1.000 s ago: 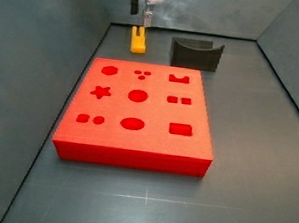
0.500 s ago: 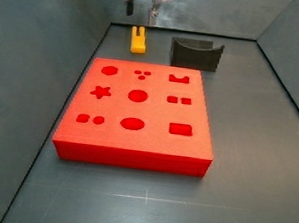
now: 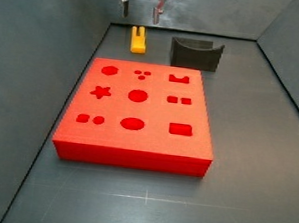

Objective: Pick up the square-circle object. Move up. Rotate the square-circle object. Place the square-circle object on the fixture. Regrasp the square-circle object. Move to above the board. Insert the square-circle object.
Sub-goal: Rotate the square-circle object.

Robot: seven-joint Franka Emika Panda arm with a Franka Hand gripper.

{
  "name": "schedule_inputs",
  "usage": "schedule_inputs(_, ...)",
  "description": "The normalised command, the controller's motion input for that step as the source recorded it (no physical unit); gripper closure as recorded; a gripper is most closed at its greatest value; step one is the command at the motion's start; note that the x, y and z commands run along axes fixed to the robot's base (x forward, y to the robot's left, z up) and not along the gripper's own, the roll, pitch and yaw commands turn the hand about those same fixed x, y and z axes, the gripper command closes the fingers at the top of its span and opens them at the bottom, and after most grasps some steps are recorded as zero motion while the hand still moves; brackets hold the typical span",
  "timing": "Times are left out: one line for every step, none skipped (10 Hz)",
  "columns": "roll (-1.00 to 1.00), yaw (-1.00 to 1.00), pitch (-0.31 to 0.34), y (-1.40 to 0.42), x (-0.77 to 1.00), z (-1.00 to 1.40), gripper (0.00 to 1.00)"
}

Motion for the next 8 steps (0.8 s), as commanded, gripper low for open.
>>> schedule_inputs(-0.01, 1.00, 0.007, 0.00, 0.03, -0.04, 0.00)
schedule_inputs(-0.01, 1.00, 0.009, 0.00, 0.03, -0.04, 0.00)
schedule_inputs(-0.01, 0.87, 0.011, 0.00, 0.03, -0.04, 0.00)
schedule_inputs(-0.01, 0.70, 0.011, 0.00, 0.03, -0.04, 0.00)
schedule_inputs(-0.01, 0.34, 0.011, 0.00, 0.03, -0.04, 0.00)
schedule_inputs(-0.01, 0.23, 0.010, 0.00, 0.03, -0.04, 0.00)
schedule_inputs(0.00, 0.00, 0.000, 0.00, 0.00, -1.00, 0.00)
schedule_inputs(0.00, -0.03, -0.021, 0.00, 0.02, -1.00, 0.00)
